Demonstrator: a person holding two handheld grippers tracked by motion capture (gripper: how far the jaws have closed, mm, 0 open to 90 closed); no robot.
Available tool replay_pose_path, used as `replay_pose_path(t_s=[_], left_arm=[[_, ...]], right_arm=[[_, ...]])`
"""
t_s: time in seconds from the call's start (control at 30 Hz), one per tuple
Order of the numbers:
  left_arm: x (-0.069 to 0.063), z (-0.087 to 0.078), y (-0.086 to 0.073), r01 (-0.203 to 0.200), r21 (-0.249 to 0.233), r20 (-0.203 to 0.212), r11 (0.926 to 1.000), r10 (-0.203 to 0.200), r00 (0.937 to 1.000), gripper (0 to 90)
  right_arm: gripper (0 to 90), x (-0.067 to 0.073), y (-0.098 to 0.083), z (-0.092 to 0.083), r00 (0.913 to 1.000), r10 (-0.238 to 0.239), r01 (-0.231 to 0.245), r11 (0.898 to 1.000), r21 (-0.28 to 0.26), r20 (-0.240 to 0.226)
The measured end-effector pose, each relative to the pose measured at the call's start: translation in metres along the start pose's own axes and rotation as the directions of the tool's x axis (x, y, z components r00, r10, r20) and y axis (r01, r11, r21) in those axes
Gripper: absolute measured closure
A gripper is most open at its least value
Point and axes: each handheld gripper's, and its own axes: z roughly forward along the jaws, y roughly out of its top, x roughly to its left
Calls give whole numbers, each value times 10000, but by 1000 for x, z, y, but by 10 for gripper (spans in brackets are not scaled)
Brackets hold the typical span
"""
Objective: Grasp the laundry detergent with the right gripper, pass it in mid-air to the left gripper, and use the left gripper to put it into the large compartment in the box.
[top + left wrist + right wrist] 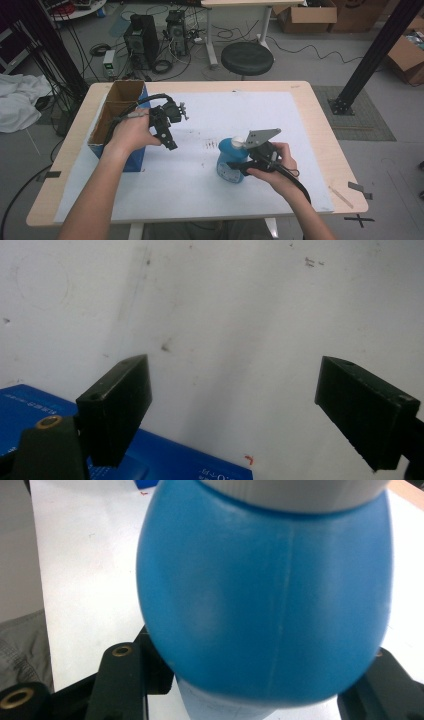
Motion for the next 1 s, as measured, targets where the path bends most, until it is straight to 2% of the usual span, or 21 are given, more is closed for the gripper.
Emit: replay_pose_path(t_s=[0.13, 0.27, 0.37, 0.67, 0.93, 1.0], left_arm=[[0, -2, -1, 16, -68, -7, 10000, -16, 10000, 157], [-1, -4, -2, 8, -115, -16, 9999, -9, 10000, 156], [-1, -6, -3, 22, -205, -12, 9998, -22, 10000, 157], [-2, -11, -5, 26, -415, -7, 9991, -27, 10000, 156], [-4, -21, -6, -26, -701, 17, 9975, 27, 10000, 156], [-5, -24, -6, -28, -735, 9, 9973, 28, 10000, 156]], right_arm=[[446, -2, 1, 0, 9998, -159, 159, 9999, 0, -153], [448, -7, 4, -1, 9981, -229, 225, 9997, -74, -566], [449, -11, 9, -4, 9947, -386, 369, 9991, -201, -948], [449, -23, 31, -14, 9844, -881, 855, 9961, -234, -1526], [449, -34, 52, -21, 9665, -1295, 1205, 9913, -537, -2215], [448, -37, 58, -22, 9588, -1418, 1291, 9894, -669, -2461]])
